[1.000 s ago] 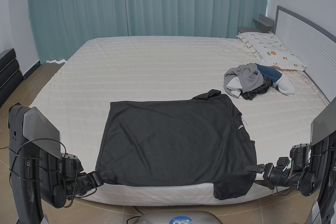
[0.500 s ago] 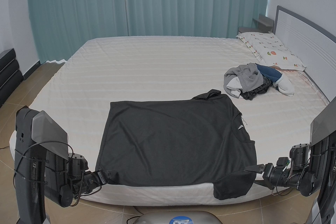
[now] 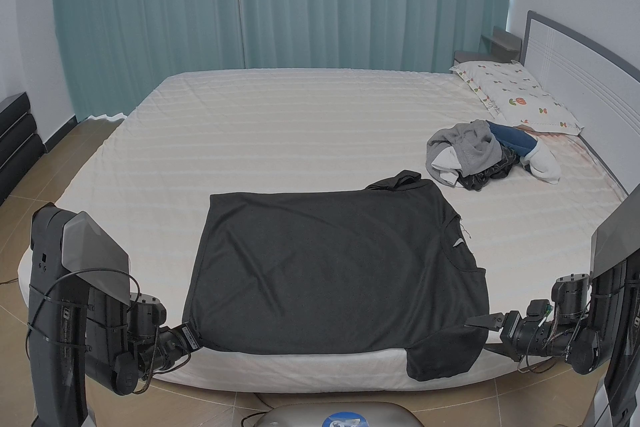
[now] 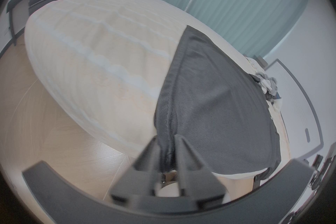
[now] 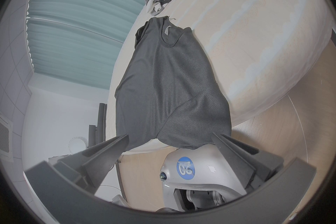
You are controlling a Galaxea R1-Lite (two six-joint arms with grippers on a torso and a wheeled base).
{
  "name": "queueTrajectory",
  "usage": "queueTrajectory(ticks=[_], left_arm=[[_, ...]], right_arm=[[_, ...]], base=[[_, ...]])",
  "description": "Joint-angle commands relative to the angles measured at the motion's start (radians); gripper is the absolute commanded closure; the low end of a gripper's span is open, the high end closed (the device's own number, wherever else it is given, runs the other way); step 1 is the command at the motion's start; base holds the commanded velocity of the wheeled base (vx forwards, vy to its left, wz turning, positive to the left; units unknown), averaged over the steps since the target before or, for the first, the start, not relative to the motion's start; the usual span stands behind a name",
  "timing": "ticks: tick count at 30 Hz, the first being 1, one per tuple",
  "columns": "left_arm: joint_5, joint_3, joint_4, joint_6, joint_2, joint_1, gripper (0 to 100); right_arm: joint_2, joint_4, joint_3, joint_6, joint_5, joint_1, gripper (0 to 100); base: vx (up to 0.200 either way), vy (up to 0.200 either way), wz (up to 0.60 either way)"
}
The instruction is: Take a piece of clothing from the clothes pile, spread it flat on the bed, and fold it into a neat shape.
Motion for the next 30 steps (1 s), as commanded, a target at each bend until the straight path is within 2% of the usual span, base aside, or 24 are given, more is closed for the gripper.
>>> queueTrajectory(ticks=[1,9,14,17,22,30], left_arm=[[0.017,0.009,-0.004,-0.029,-0.017,0.001,100],[0.016,0.02,-0.004,-0.044,-0.035,-0.022,100],[0.002,0.001,-0.004,-0.044,-0.032,-0.038,100],[0.004,-0.028,-0.004,-0.041,-0.033,-0.041,100],[-0.022,-0.035,-0.004,-0.102,-0.029,-0.041,100],[-0.035,0.0,-0.011,-0.147,-0.044,-0.031,100]], right_arm=[[0.001,-0.012,0.013,0.0,0.002,0.001,0],[-0.002,-0.012,0.016,-0.005,-0.003,0.001,0],[-0.011,-0.012,0.016,-0.089,-0.029,-0.006,0],[-0.005,-0.012,0.013,-0.1,-0.047,-0.006,0],[0.003,-0.012,-0.005,-0.103,-0.13,-0.012,0],[0.038,-0.01,-0.102,-0.095,-0.178,0.002,0]], base=[[0.0,0.0,0.0],[0.0,0.0,0.0],[0.0,0.0,0.0],[0.0,0.0,0.0],[0.0,0.0,0.0],[0.0,0.0,0.0]])
